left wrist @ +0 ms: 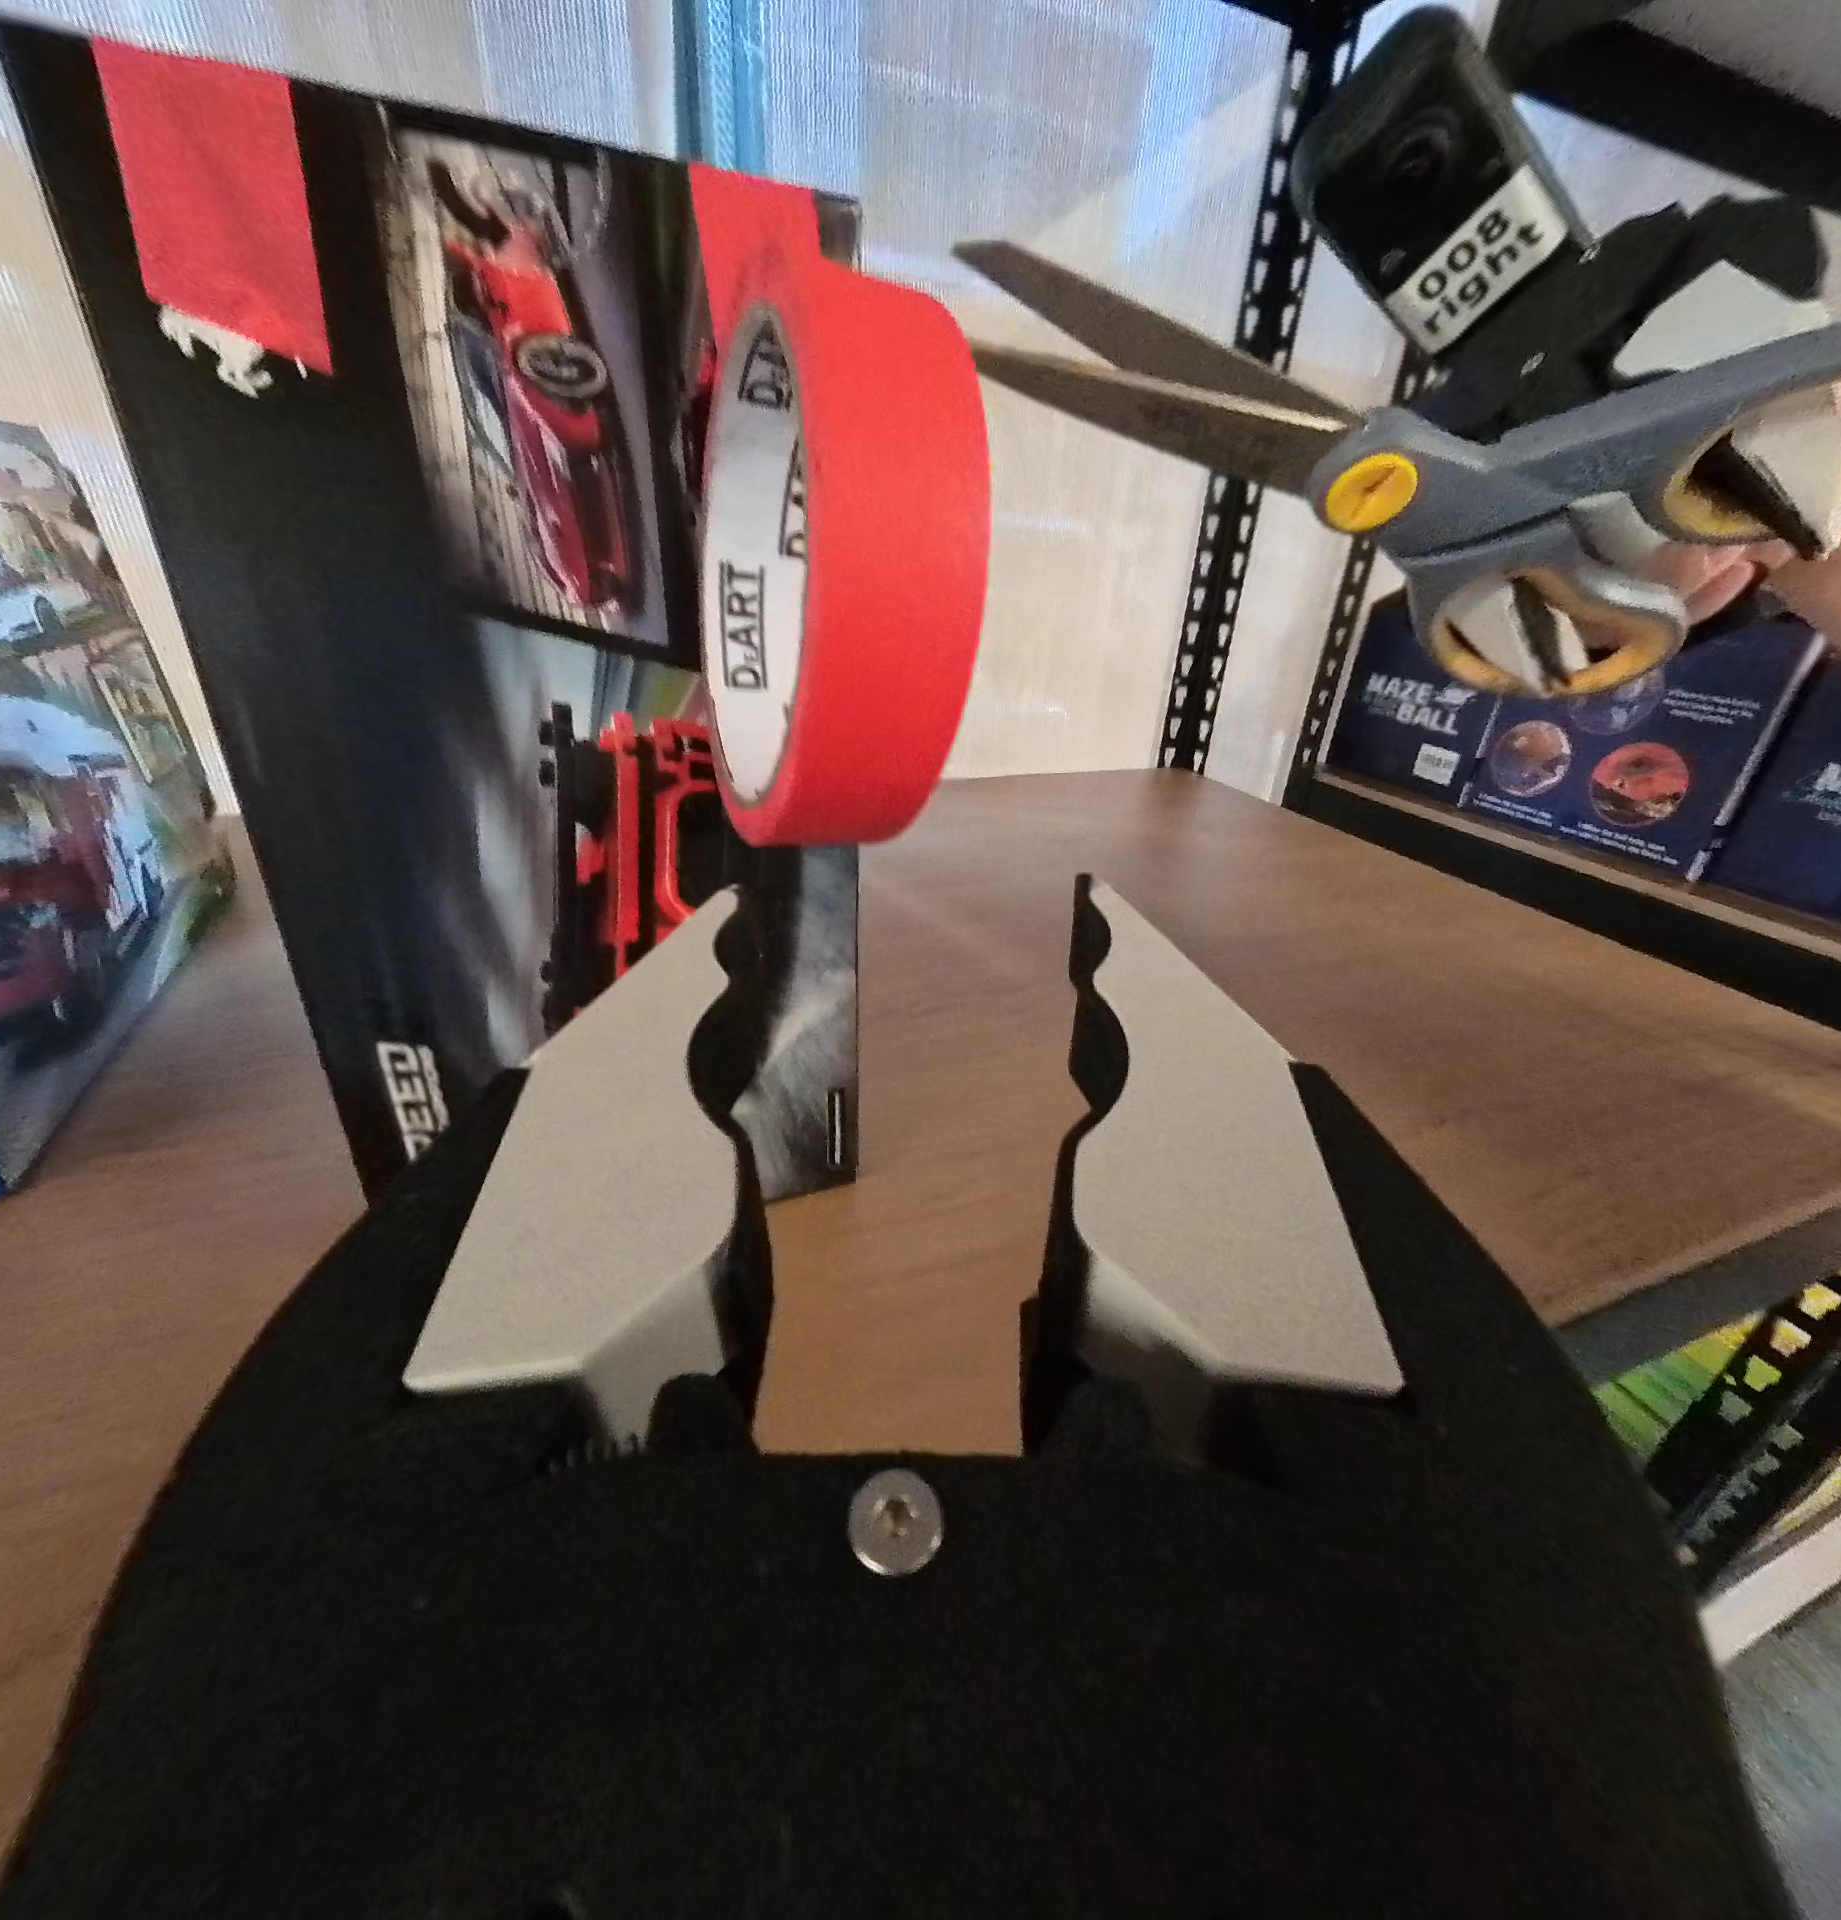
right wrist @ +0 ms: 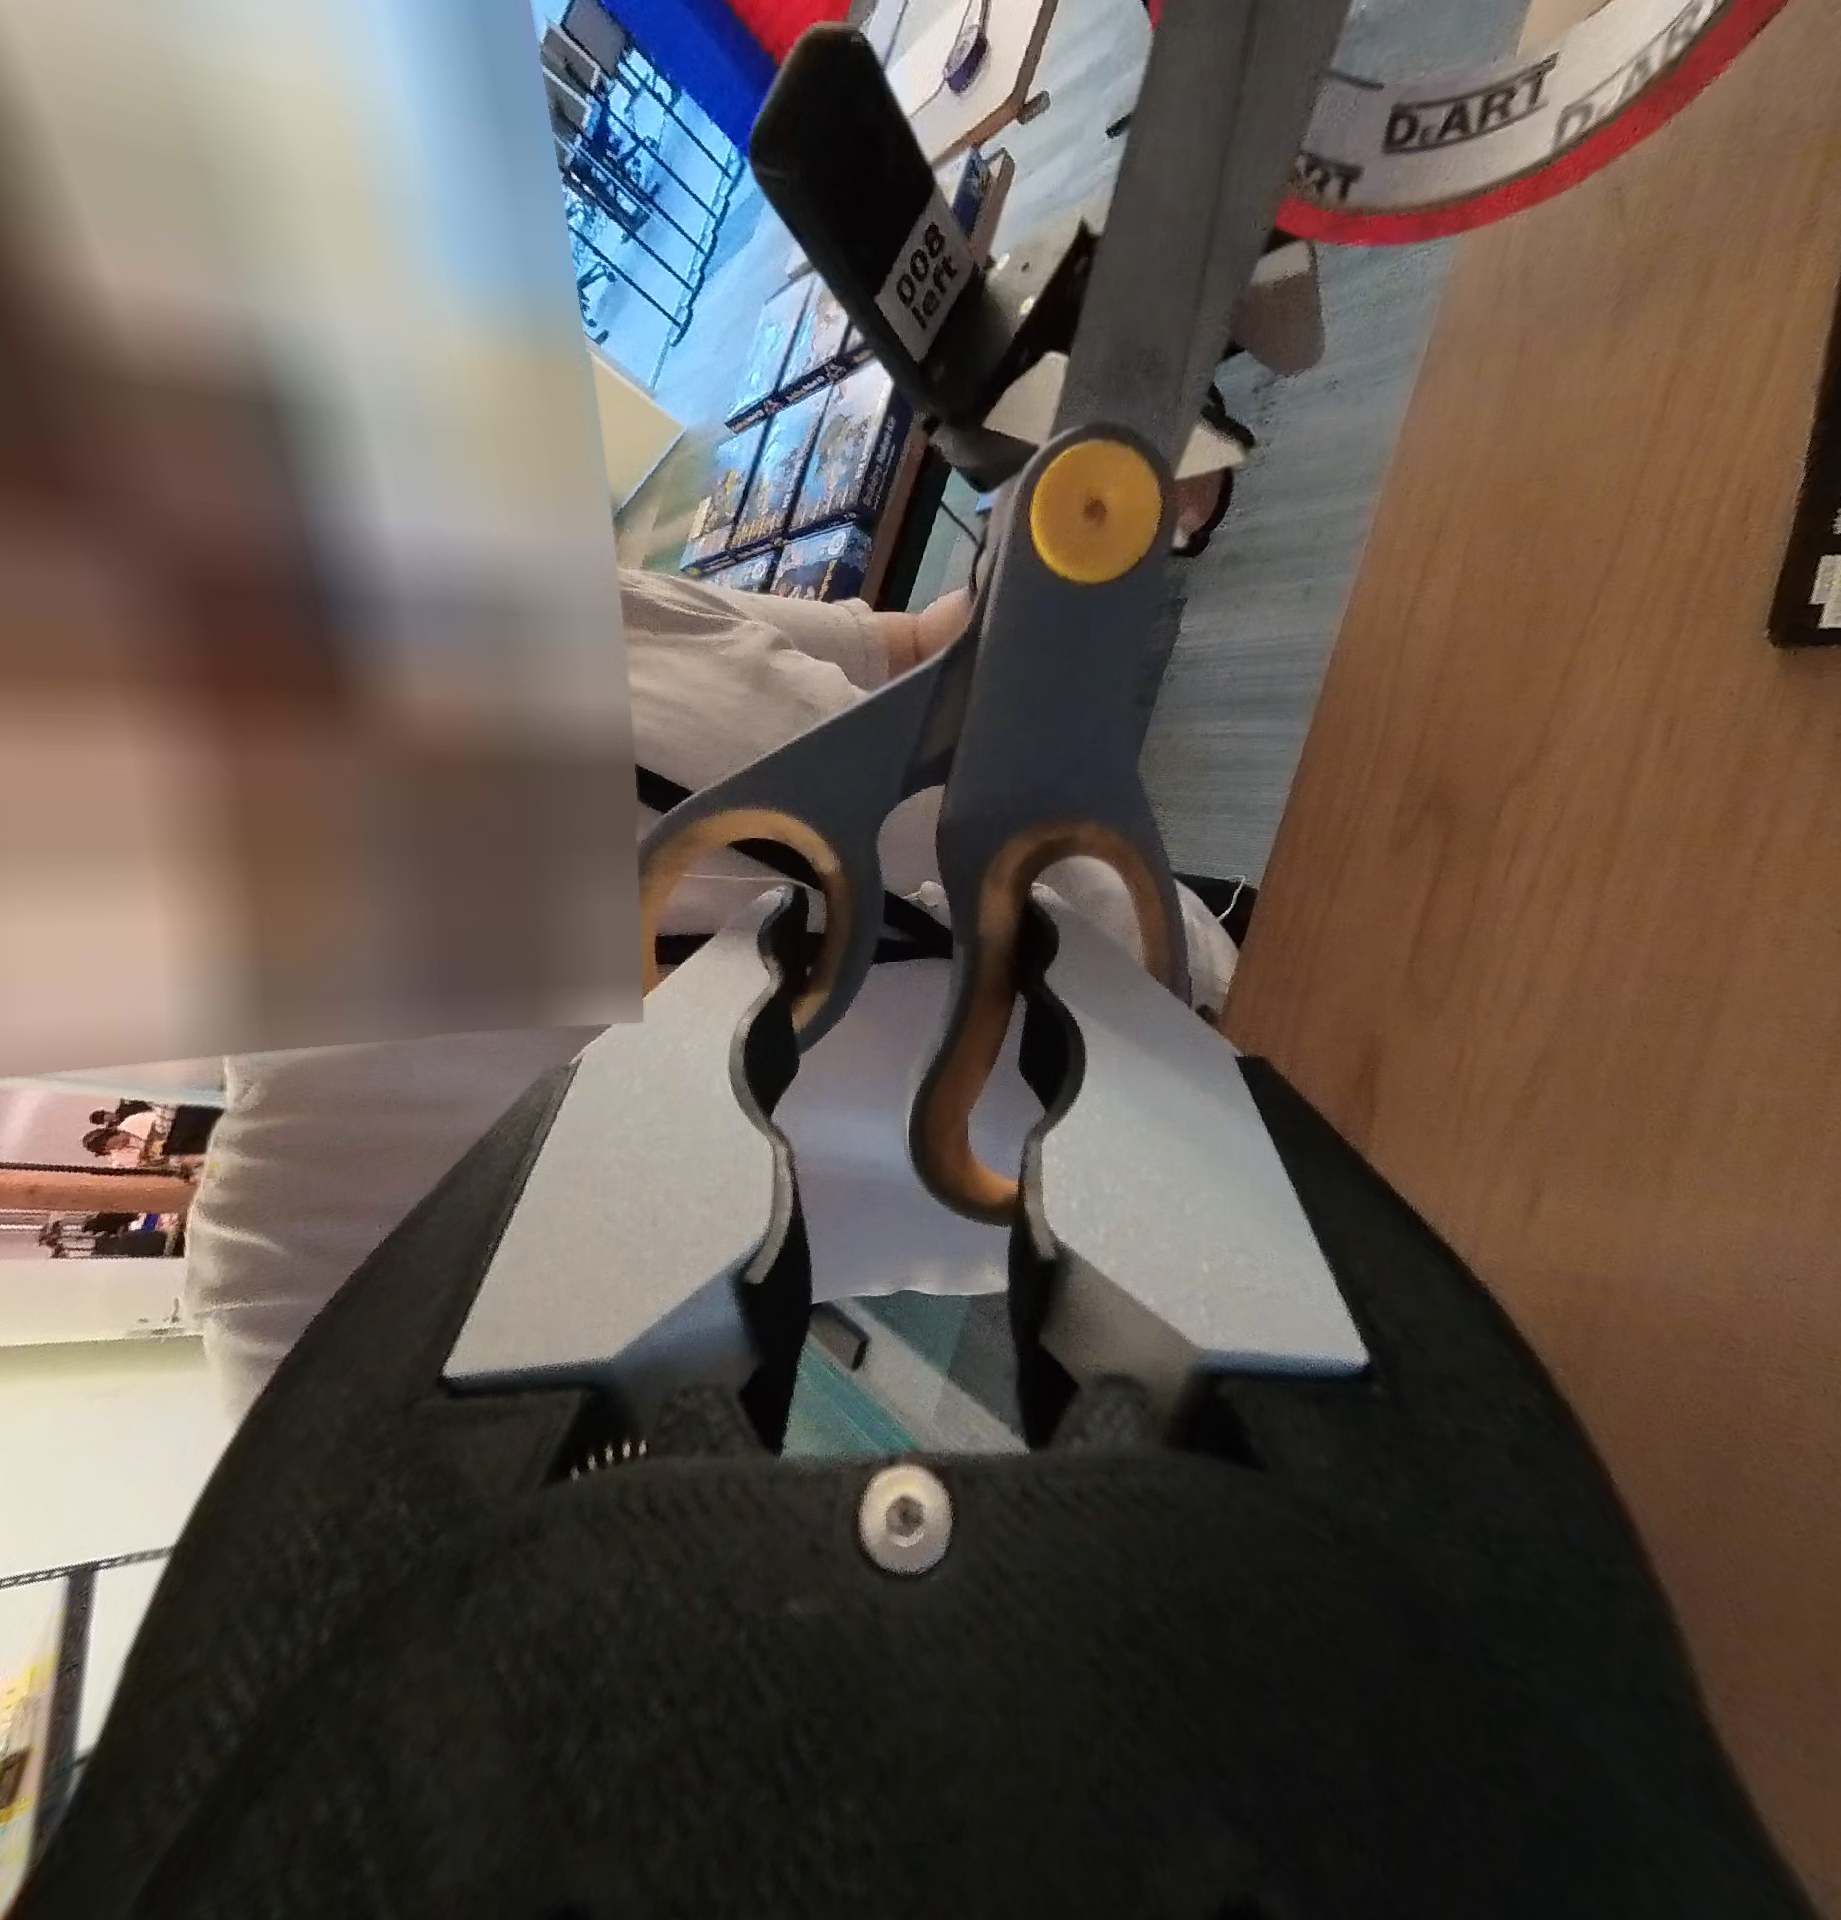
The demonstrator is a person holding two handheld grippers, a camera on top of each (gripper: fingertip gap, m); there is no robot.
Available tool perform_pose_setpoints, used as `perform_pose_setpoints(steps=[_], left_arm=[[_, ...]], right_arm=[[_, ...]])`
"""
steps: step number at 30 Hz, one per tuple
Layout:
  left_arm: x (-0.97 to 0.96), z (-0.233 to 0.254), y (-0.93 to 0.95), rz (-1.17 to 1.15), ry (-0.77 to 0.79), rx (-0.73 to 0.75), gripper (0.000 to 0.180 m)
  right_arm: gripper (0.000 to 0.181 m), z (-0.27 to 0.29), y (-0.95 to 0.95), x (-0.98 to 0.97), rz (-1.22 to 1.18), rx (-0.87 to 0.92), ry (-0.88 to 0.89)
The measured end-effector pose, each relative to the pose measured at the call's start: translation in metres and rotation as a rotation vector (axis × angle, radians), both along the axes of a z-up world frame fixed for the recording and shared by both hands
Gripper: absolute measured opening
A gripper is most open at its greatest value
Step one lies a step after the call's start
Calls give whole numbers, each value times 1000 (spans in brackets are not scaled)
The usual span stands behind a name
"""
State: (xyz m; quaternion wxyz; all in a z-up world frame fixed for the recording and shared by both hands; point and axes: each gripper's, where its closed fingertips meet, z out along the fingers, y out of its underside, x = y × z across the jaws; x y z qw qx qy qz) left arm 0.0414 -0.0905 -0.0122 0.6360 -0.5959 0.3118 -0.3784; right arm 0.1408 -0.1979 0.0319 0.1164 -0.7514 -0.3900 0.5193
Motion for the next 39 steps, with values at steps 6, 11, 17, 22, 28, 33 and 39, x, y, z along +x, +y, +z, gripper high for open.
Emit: perform_pose_setpoints(steps=[6, 11, 17, 22, 28, 33, 39], left_arm=[[3, 19, 16, 78, 33, 75, 58], [11, 17, 23, 65, 43, 19, 42], [11, 19, 25, 63, 57, 42, 33], [14, 18, 24, 58, 62, 47, 33], [14, 18, 24, 61, 64, 49, 32], [14, 18, 24, 64, 68, 52, 32], [15, 18, 24, 67, 65, 55, 32]], right_arm=[[37, 3, 13, 2, 9, -35, 14], [37, -2, 25, 9, 7, -36, -32], [37, 2, 32, 8, 31, -13, -55], [37, 2, 40, 10, 35, -15, -107], [37, 7, 46, 7, 67, -18, -153], [37, 9, 48, 6, 87, -29, -174], [35, 10, 51, 5, 100, -36, -206]])
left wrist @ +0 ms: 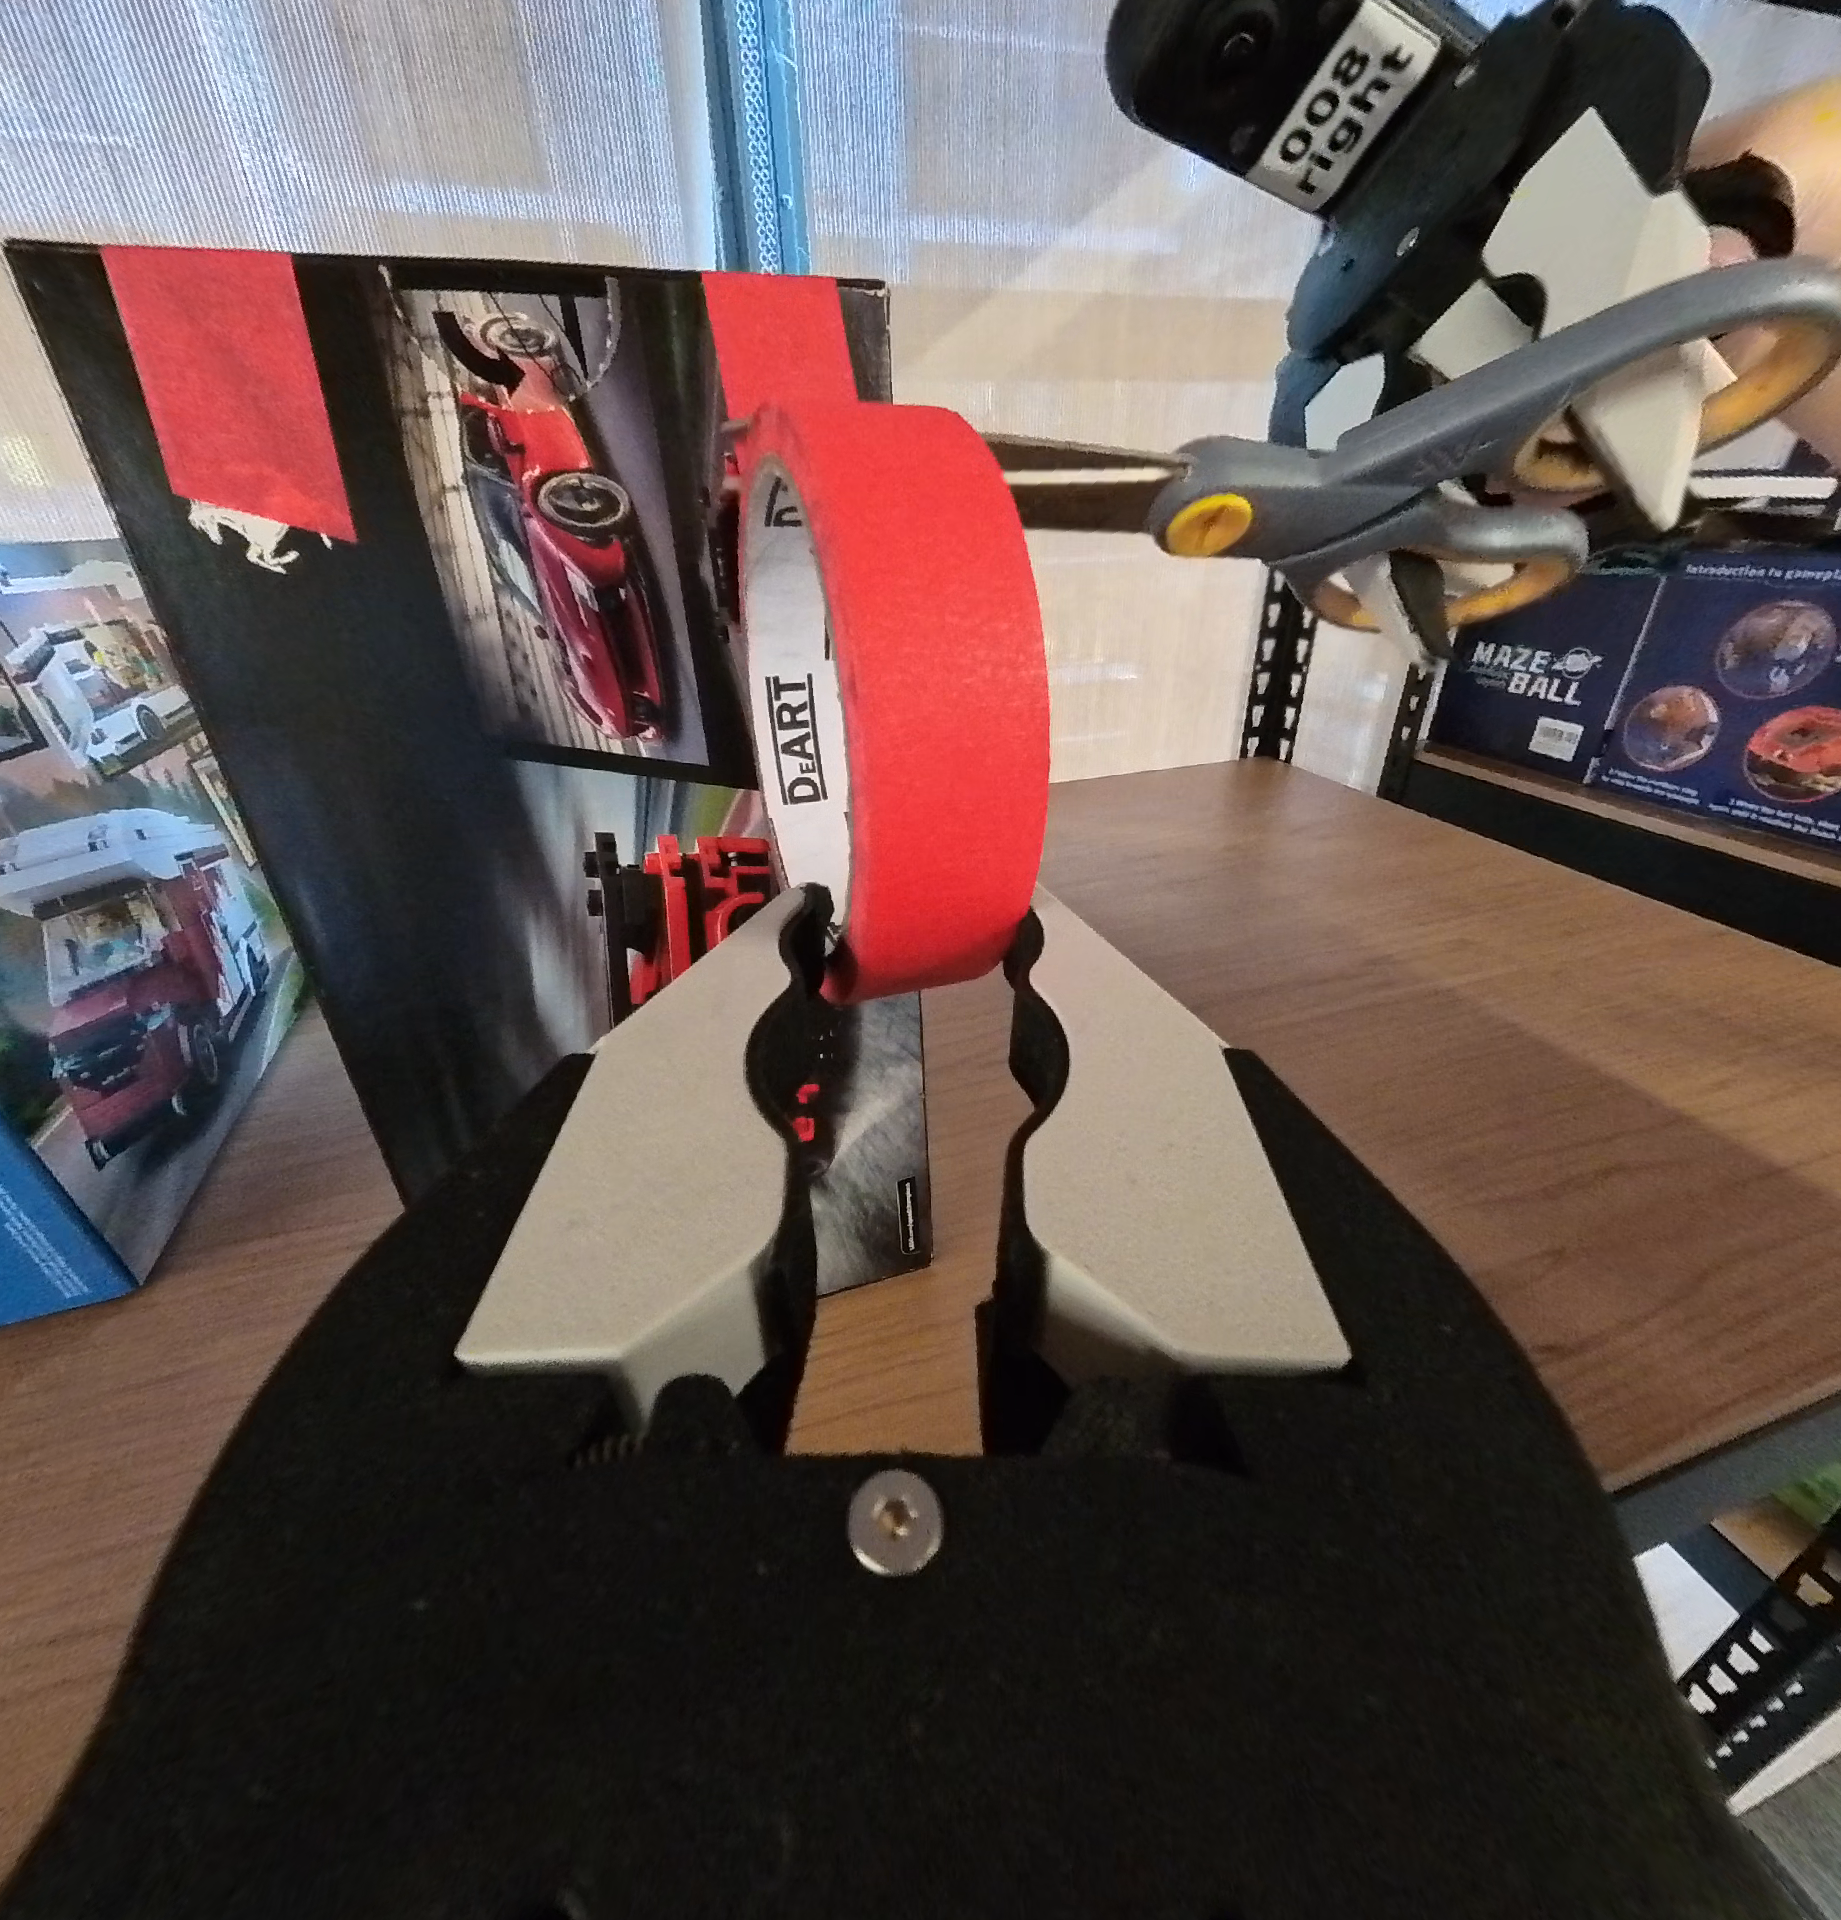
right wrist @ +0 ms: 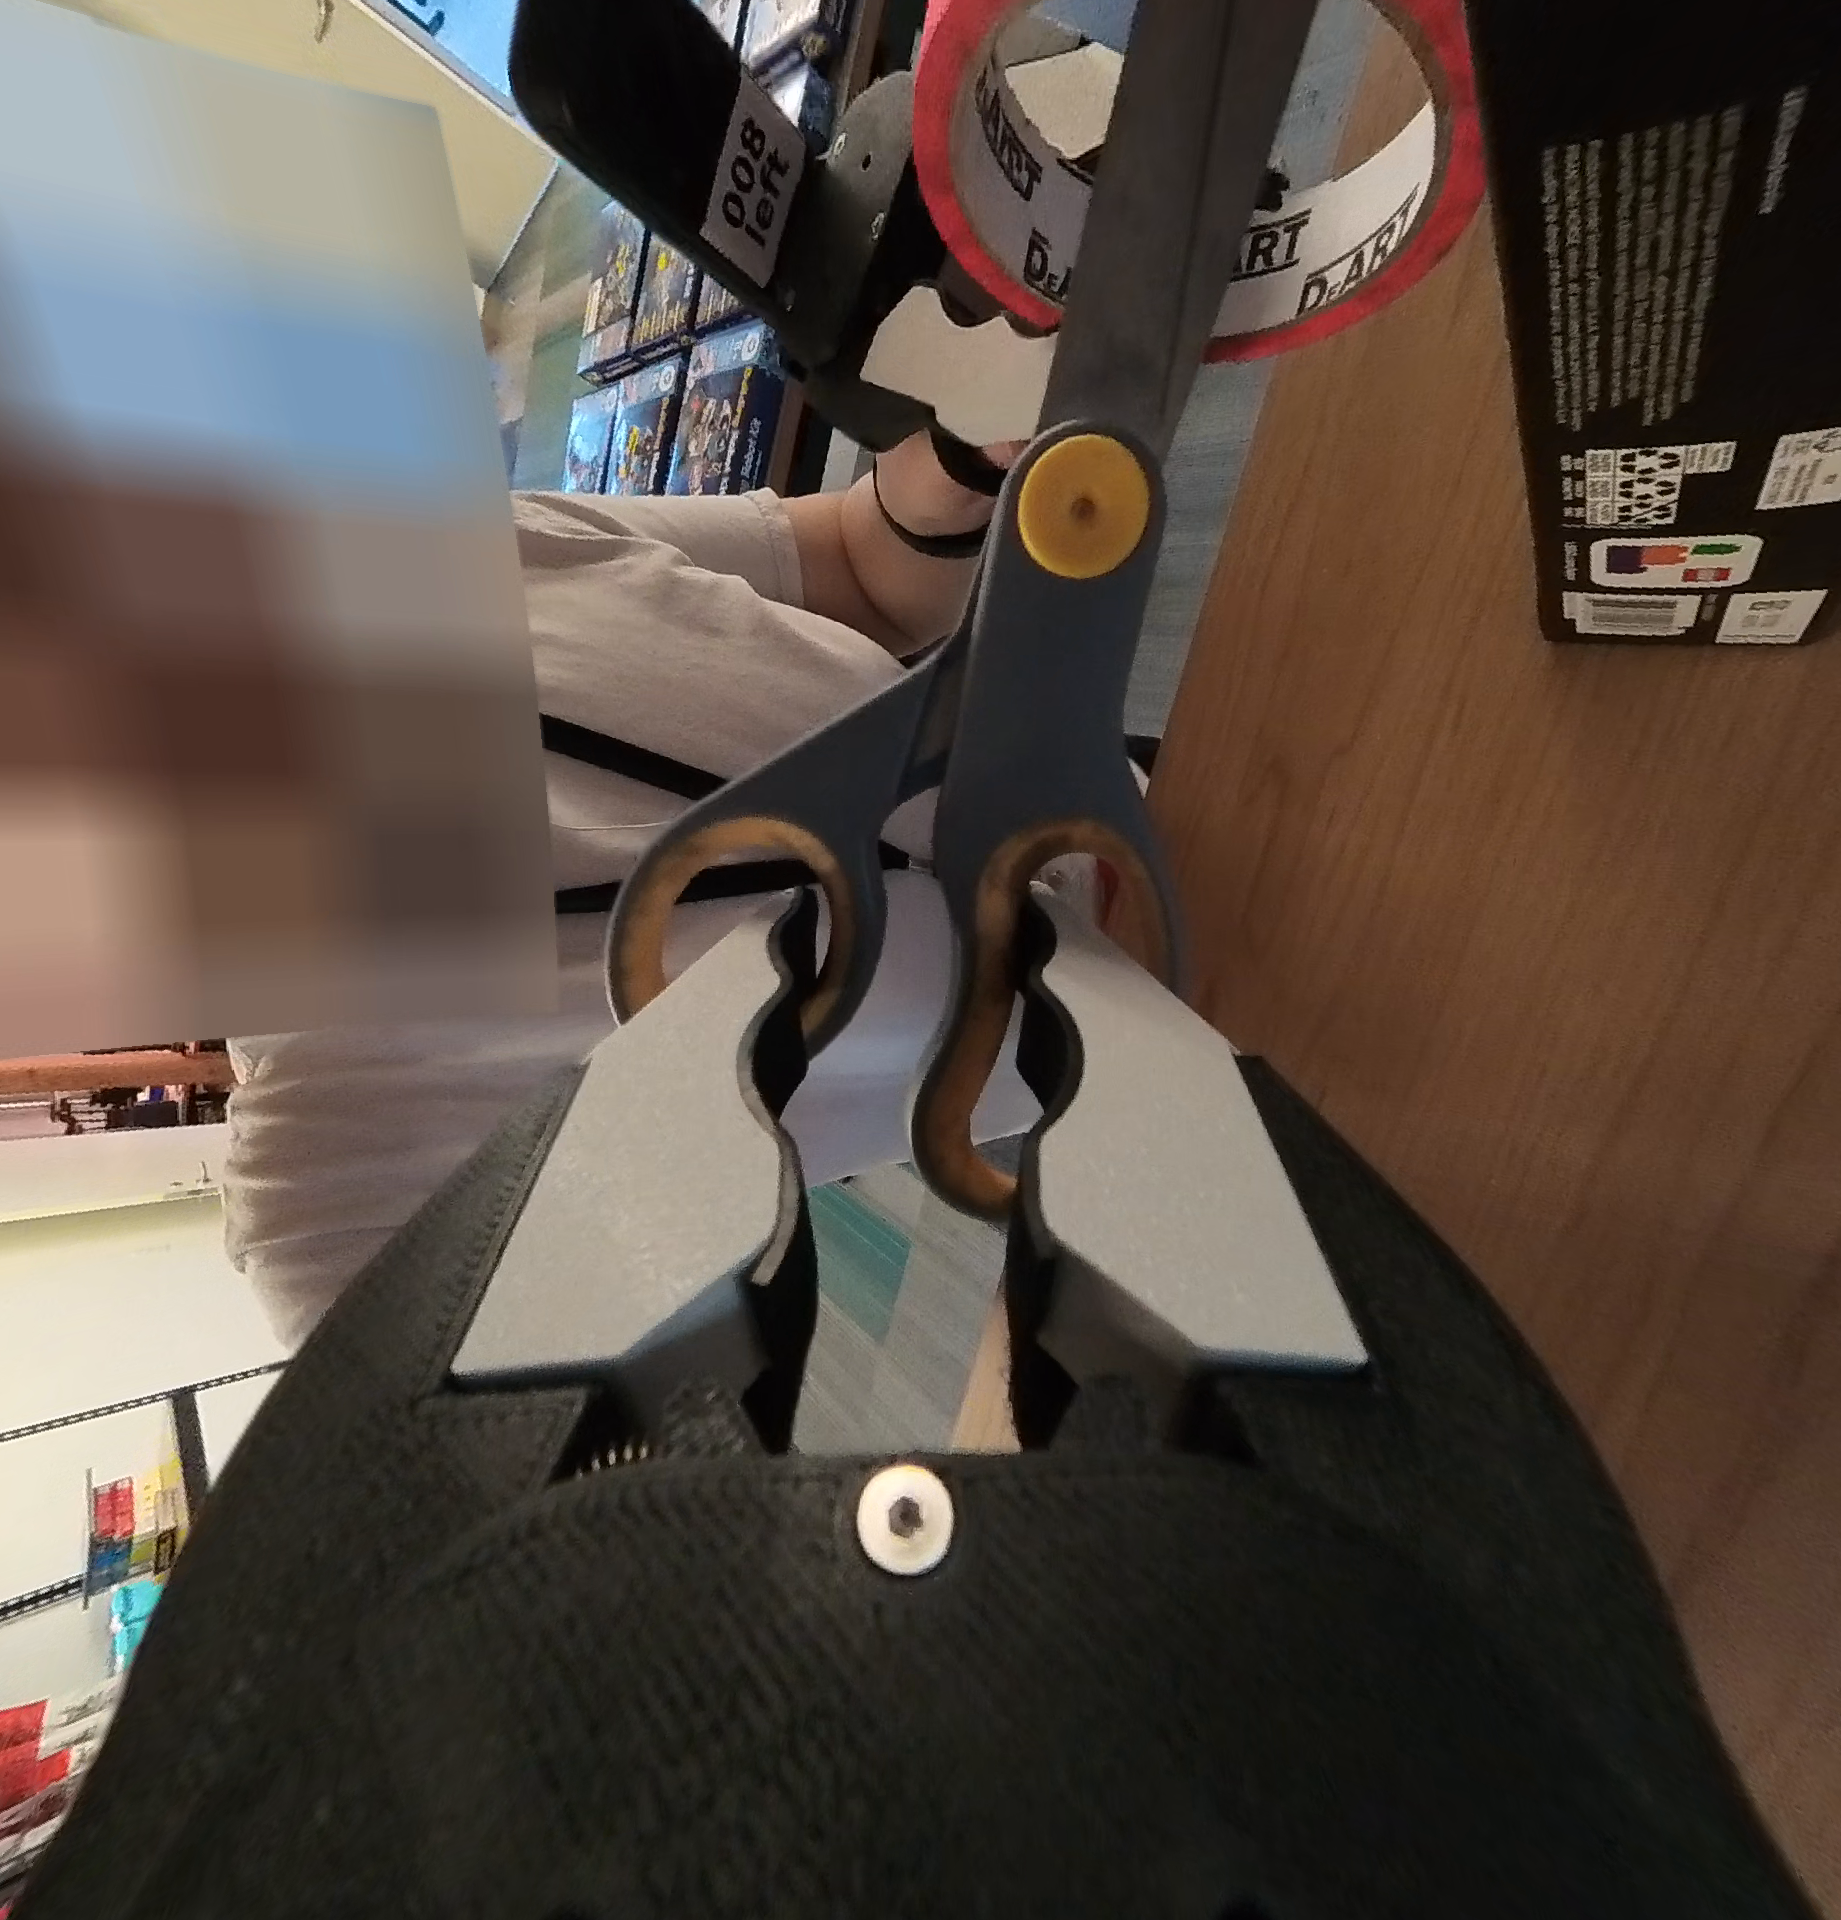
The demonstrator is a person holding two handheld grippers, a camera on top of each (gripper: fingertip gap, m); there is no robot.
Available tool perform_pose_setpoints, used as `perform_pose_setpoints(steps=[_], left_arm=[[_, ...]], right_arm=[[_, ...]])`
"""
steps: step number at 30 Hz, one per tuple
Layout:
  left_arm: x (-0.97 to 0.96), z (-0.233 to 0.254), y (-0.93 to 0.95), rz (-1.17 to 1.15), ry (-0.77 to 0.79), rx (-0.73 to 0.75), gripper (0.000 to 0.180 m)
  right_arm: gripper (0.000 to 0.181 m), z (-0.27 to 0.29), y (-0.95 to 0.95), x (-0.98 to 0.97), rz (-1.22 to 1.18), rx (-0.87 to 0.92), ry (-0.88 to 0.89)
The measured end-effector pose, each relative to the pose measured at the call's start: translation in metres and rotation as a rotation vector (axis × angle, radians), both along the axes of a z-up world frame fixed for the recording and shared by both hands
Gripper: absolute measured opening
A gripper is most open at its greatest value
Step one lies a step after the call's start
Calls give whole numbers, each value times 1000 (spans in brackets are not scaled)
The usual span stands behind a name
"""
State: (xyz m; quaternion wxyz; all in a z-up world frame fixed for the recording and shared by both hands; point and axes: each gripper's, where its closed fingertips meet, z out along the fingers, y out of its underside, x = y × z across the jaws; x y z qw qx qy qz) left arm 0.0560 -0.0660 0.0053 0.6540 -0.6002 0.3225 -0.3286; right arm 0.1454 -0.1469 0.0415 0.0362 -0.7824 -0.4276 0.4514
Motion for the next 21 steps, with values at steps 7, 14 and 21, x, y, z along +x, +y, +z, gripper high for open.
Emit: perform_pose_setpoints(steps=[7, 14, 21], left_arm=[[0, 0, 0, 2, 4, 5, 32], [0, 0, 0, 5, 6, 12, 31], [0, 0, 0, 16, 10, 25, 30]], right_arm=[[32, 0, 1, 0, 12, 5, -22], [30, -1, 2, 2, 9, -8, -24], [27, -3, 3, 3, 9, -2, -37]])
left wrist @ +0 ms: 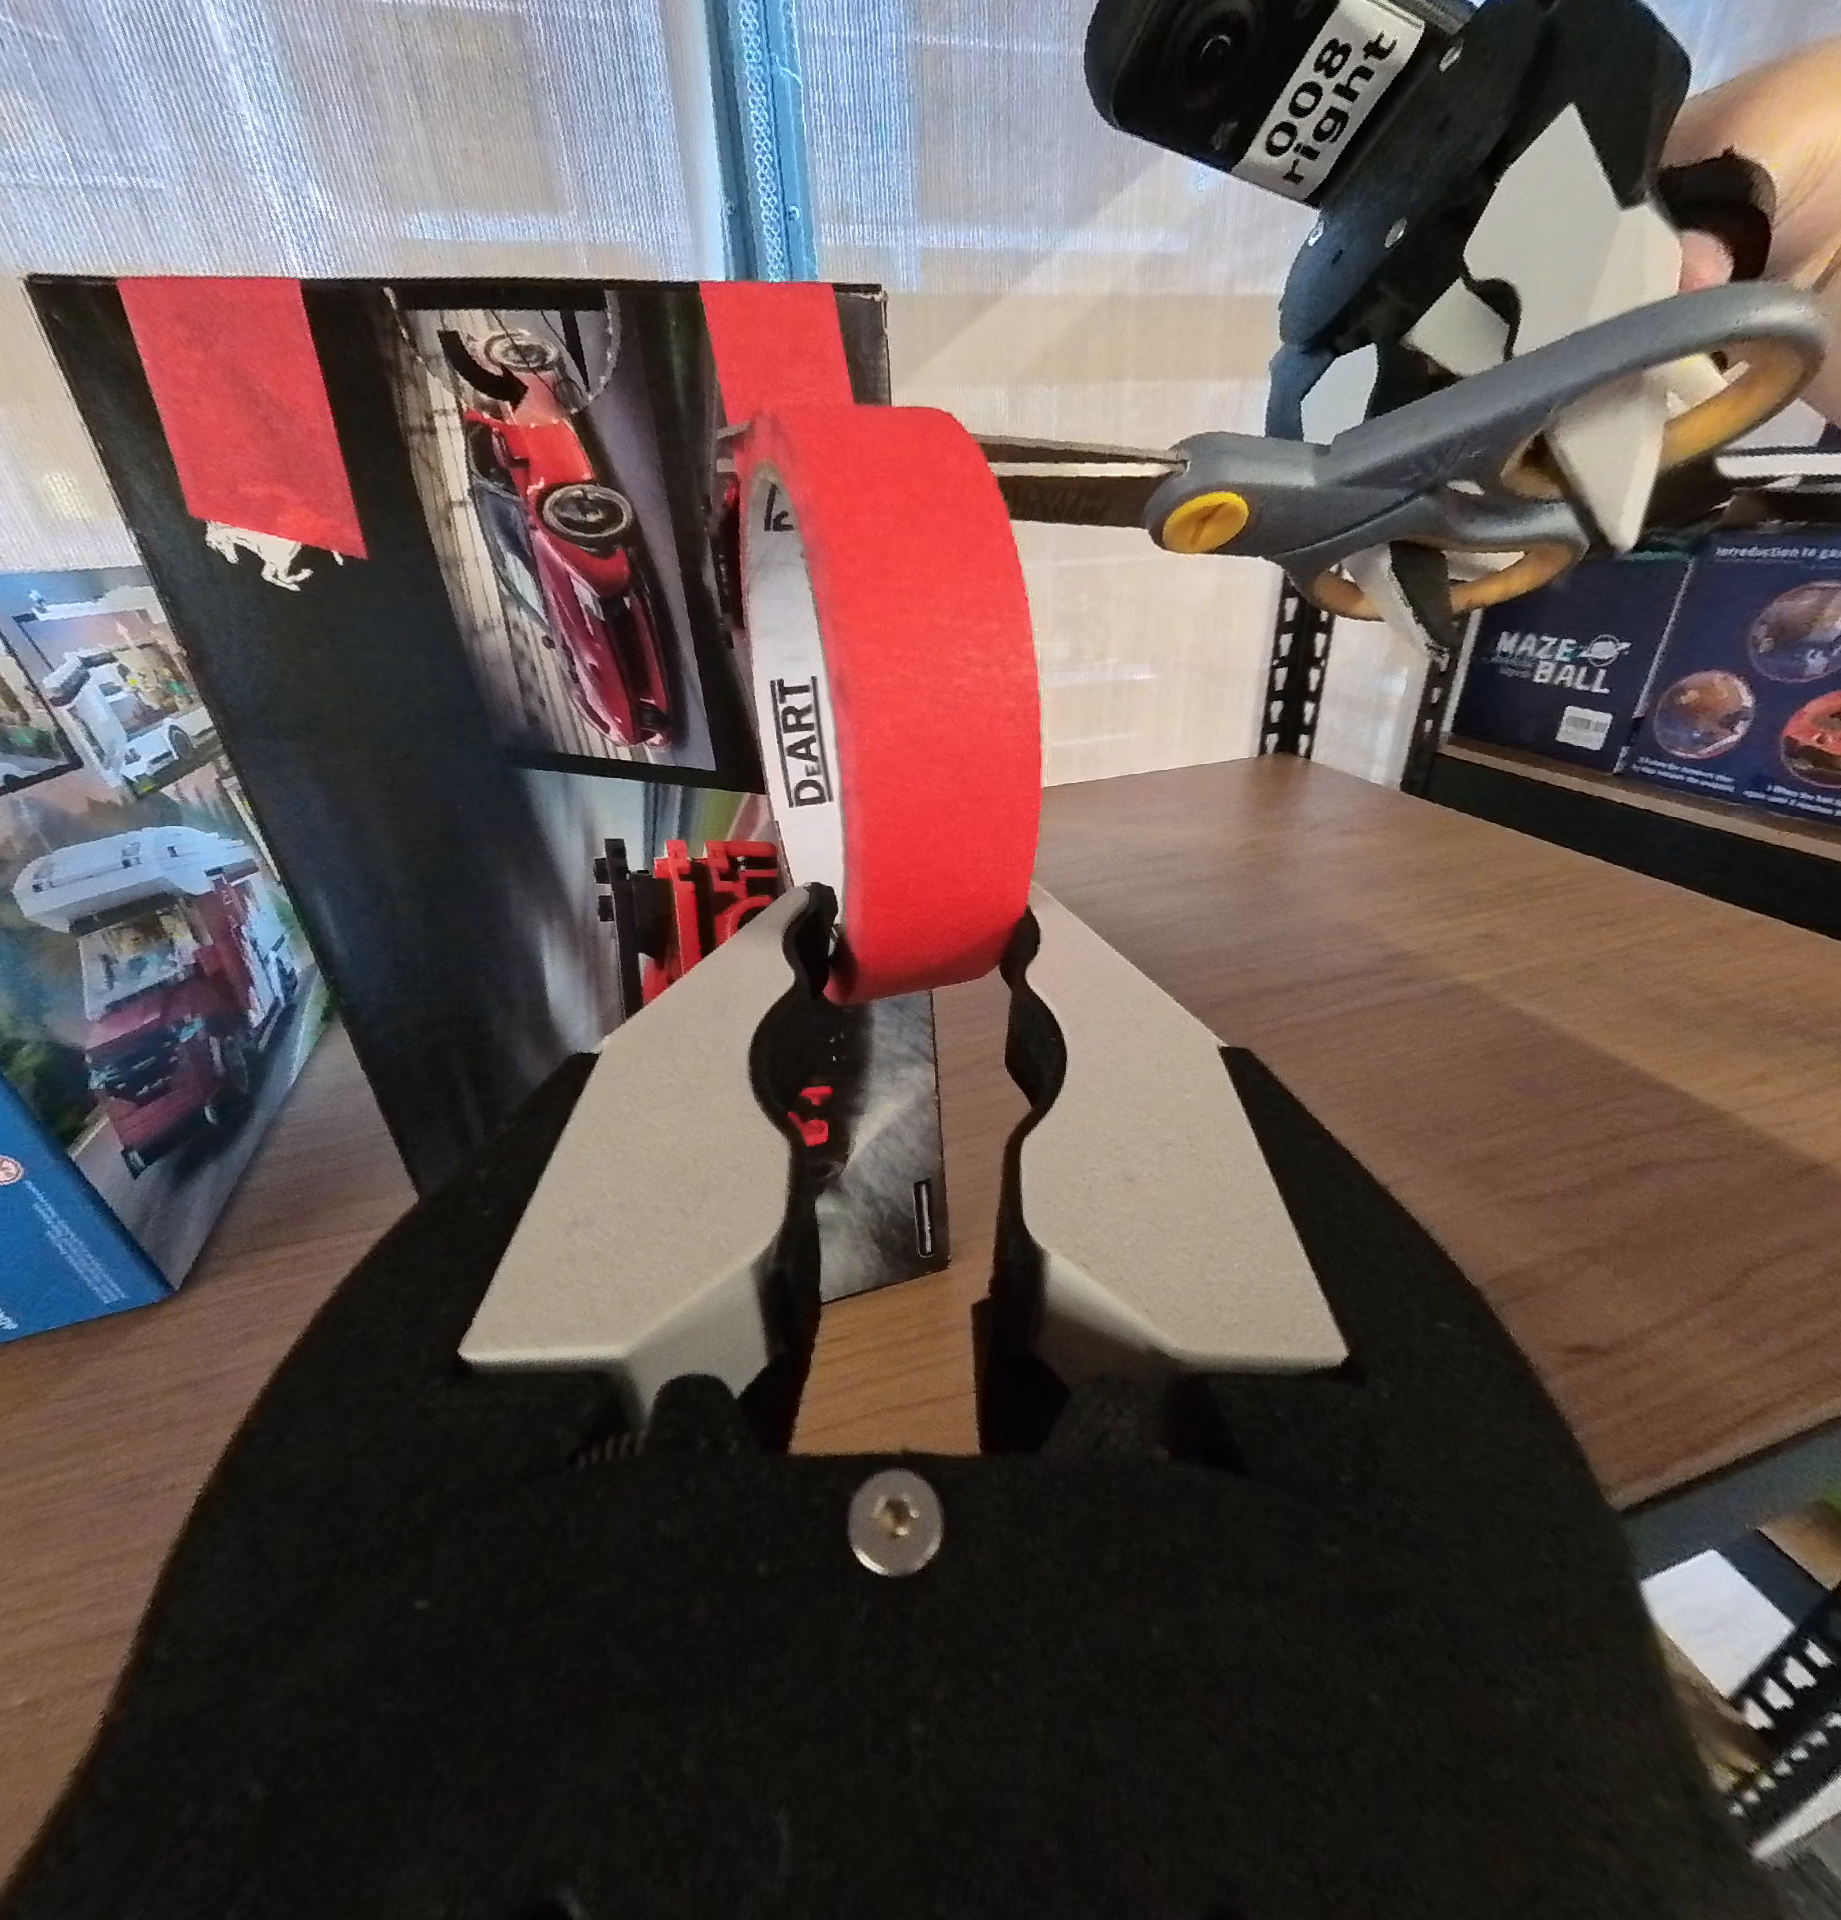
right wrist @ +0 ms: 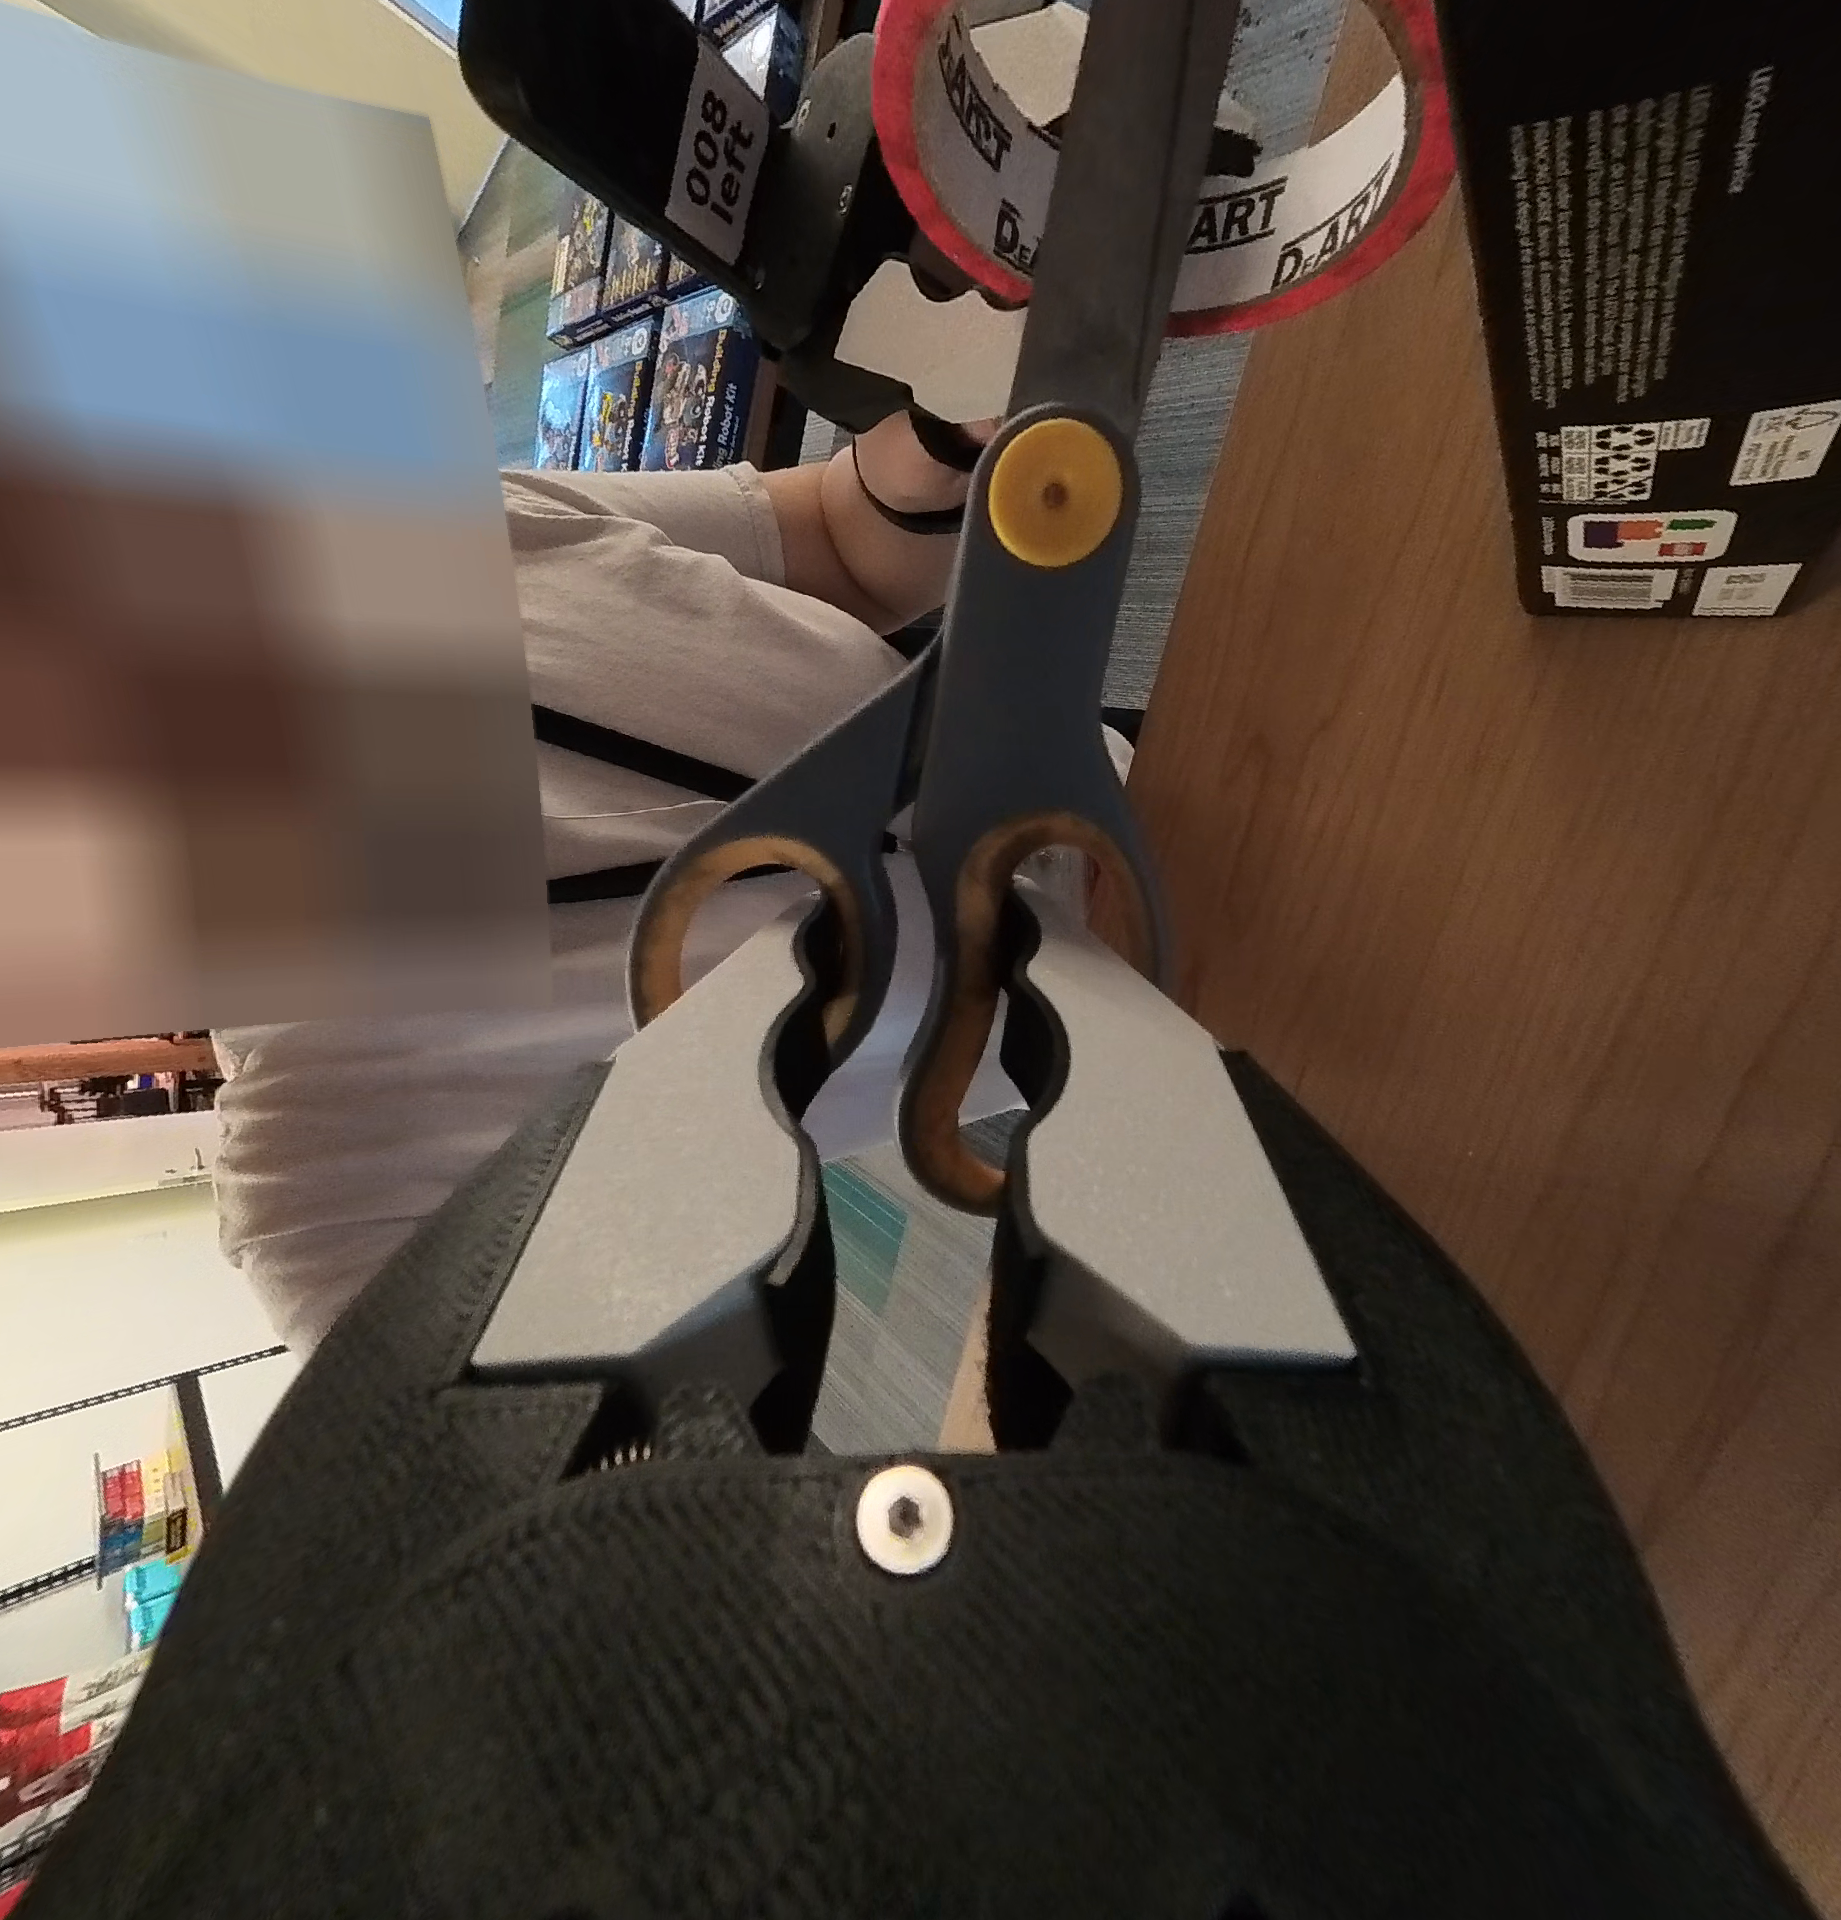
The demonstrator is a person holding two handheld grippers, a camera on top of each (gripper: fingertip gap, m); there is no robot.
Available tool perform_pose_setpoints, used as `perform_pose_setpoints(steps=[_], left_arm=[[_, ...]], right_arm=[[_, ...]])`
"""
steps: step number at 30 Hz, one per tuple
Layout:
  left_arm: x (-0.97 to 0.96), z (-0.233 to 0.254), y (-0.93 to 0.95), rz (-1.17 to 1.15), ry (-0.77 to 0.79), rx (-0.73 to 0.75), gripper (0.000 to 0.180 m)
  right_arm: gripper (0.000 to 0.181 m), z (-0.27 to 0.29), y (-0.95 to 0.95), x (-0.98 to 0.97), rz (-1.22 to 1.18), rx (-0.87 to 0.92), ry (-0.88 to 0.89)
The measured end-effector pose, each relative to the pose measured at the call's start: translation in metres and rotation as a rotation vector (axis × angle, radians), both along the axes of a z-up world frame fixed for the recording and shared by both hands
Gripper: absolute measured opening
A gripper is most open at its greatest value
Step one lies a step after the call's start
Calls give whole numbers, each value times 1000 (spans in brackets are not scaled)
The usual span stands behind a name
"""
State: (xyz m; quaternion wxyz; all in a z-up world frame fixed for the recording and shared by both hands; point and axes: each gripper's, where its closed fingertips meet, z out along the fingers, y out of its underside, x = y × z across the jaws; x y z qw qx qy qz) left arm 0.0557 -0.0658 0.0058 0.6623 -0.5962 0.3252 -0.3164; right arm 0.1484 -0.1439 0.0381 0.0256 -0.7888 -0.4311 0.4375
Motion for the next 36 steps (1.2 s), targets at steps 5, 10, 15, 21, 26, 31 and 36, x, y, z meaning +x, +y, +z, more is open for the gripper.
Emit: perform_pose_setpoints(steps=[5, 10, 15, 21, 26, 31, 36], left_arm=[[-1, 1, 0, 3, 2, 7, 30], [-1, 1, -1, -5, -1, -3, 30], [-2, 0, -2, -2, 2, 5, 29], [-11, -5, -12, -4, 1, 27, 28], [-31, -16, -29, 6, 12, 67, 28], [-64, -34, -44, 45, 56, 113, 28], [-100, -38, -45, 33, 50, 91, 27]], right_arm=[[25, -2, 1, 1, -3, 10, -13], [24, -4, 1, 1, -2, 19, -13], [24, -9, 1, 2, 0, 25, -24], [24, -18, -4, 3, 14, 55, -41], [23, -36, -19, -10, 26, 102, -25], [23, -56, -37, -44, 17, 49, 93], [23, -68, -43, -85, -28, -41, 196]])
